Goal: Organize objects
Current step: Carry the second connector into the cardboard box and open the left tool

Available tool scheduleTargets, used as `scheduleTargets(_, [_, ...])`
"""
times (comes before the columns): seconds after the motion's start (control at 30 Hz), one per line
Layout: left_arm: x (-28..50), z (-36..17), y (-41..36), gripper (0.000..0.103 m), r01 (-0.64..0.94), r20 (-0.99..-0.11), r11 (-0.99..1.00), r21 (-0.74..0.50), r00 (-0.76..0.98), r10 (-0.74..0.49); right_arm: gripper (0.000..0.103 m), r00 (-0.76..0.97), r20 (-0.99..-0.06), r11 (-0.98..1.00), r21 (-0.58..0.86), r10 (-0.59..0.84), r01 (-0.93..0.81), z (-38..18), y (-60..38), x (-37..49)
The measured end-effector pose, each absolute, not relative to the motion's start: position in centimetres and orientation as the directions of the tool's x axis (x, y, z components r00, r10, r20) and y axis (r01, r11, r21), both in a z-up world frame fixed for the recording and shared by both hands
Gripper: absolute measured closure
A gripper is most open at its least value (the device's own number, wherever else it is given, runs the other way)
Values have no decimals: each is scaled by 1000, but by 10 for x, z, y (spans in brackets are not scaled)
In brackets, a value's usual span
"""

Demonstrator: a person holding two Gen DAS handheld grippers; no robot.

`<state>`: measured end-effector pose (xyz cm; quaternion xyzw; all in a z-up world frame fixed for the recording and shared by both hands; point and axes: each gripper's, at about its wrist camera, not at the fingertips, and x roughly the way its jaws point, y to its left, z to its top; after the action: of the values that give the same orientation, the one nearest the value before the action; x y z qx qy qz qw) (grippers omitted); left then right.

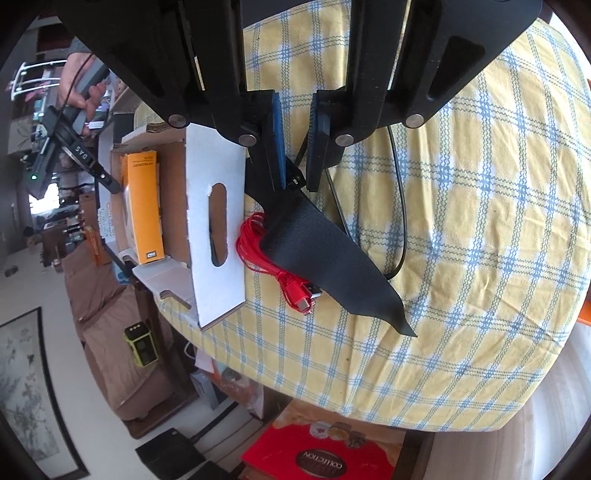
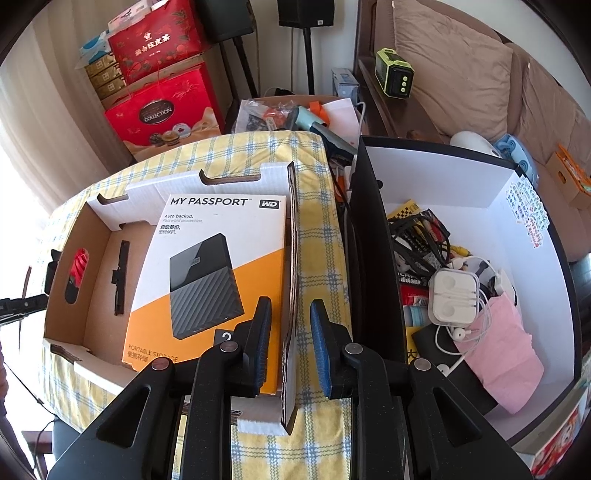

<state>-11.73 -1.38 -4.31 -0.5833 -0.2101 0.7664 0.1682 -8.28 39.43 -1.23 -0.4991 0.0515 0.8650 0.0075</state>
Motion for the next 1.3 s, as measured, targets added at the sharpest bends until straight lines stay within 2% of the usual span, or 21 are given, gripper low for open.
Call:
scheduleTargets(0.4, [-108, 47, 0, 97, -175, -735, -816, -551, -361, 574, 82, -503, -863, -993, 94, -48, -67, -12, 396, -82])
scheduleTargets(0.57, [-111, 66, 28, 97, -253, -740, -814, -523, -339, 581, 82, -502, -863, -993, 95, -49, -67, -12, 396, -82])
scheduleTargets(0.73, [-121, 60, 66, 97, -306, -794, -827, -471, -262, 549, 82, -502, -863, -993, 96, -50, -67, -12, 396, -81])
scheduleTargets(0.9, [-138, 30, 94, 97, -299, -845, -843, -448, -165, 508, 82, -503, -863, -992, 102, -54, -69, -13, 396, -81])
scheduleTargets(1.17, [-149, 9, 106, 97, -295, -882, -874, -385, -160, 443, 82, -502, -863, -992, 104, -56, -69, -13, 396, -82])
scheduleTargets(1.2, [-149, 9, 106, 91, -295, -885, -878, -377, -165, 435, 82, -503, -863, -992, 105, -56, -69, -13, 396, -81])
scheduleTargets(1.23, [-148, 9, 106, 76, -294, -882, -877, -381, -168, 440, 82, -502, -863, -992, 106, -57, -69, -13, 396, -81])
scheduleTargets(1.27, [-149, 11, 104, 66, -292, -873, -869, -399, -170, 457, 82, -502, -863, -992, 106, -57, -70, -13, 395, -81])
scheduleTargets(1.3, [-148, 14, 101, 46, -285, -862, -864, -416, -180, 474, 82, -503, -863, -992, 106, -57, -69, -13, 396, -81])
